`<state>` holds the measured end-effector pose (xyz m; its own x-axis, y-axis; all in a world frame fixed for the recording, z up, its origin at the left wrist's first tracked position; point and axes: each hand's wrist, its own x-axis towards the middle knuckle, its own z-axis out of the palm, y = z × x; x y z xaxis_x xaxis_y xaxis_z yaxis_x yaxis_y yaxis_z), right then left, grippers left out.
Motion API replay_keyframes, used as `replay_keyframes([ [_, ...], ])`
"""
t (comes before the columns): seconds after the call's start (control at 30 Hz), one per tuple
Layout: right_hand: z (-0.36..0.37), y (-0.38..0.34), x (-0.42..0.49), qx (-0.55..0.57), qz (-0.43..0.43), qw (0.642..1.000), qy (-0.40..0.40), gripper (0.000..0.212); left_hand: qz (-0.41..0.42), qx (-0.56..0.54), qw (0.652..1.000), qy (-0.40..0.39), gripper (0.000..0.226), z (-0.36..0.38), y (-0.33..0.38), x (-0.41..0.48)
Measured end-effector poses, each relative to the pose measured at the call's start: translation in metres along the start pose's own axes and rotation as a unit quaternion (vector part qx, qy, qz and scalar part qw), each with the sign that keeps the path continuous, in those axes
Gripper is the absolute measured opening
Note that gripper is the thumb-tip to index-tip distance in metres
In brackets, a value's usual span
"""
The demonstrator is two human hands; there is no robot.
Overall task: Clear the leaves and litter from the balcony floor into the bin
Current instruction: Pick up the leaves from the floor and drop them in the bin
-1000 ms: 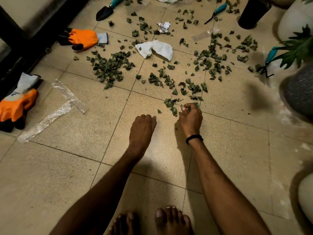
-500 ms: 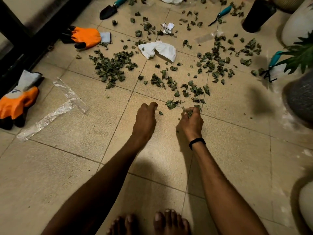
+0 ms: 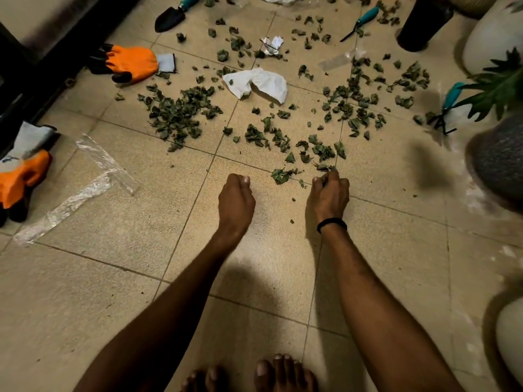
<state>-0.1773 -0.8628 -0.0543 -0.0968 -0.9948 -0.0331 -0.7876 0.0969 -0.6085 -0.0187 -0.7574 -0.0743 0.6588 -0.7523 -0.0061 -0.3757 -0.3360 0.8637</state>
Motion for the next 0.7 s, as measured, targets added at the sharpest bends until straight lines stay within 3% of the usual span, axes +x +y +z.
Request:
replay_keyframes([
  [0.07, 0.001, -0.004, -0.001, 0.016, 0.006, 1.000, 0.016, 0.020, -0.047, -0.058, 0.997, -0.008, 0.023, -0.006, 0.002, 0.006],
  [0.13, 0.003, -0.008, -0.002, 0.039, 0.011, 0.999, 0.016, 0.017, -0.027, -0.043, 0.998, -0.026, 0.026, -0.007, 0.008, 0.012],
  [0.23, 0.006, -0.017, -0.008, 0.043, -0.009, 0.999, -0.010, 0.028, 0.063, 0.054, 0.995, -0.054, 0.031, 0.004, 0.020, 0.017],
  [0.37, 0.009, -0.030, -0.015, 0.023, -0.100, 0.991, -0.085, 0.035, 0.158, 0.203, 0.959, -0.121, 0.035, 0.025, 0.024, 0.028],
  [0.5, 0.023, -0.023, -0.015, -0.017, -0.143, 0.982, -0.122, 0.014, 0.183, 0.247, 0.940, -0.146, 0.058, 0.030, 0.026, 0.032],
  [0.7, 0.014, -0.008, -0.009, 0.014, -0.084, 0.996, -0.041, 0.006, 0.191, 0.241, 0.943, -0.129, 0.022, 0.031, 0.019, 0.034],
])
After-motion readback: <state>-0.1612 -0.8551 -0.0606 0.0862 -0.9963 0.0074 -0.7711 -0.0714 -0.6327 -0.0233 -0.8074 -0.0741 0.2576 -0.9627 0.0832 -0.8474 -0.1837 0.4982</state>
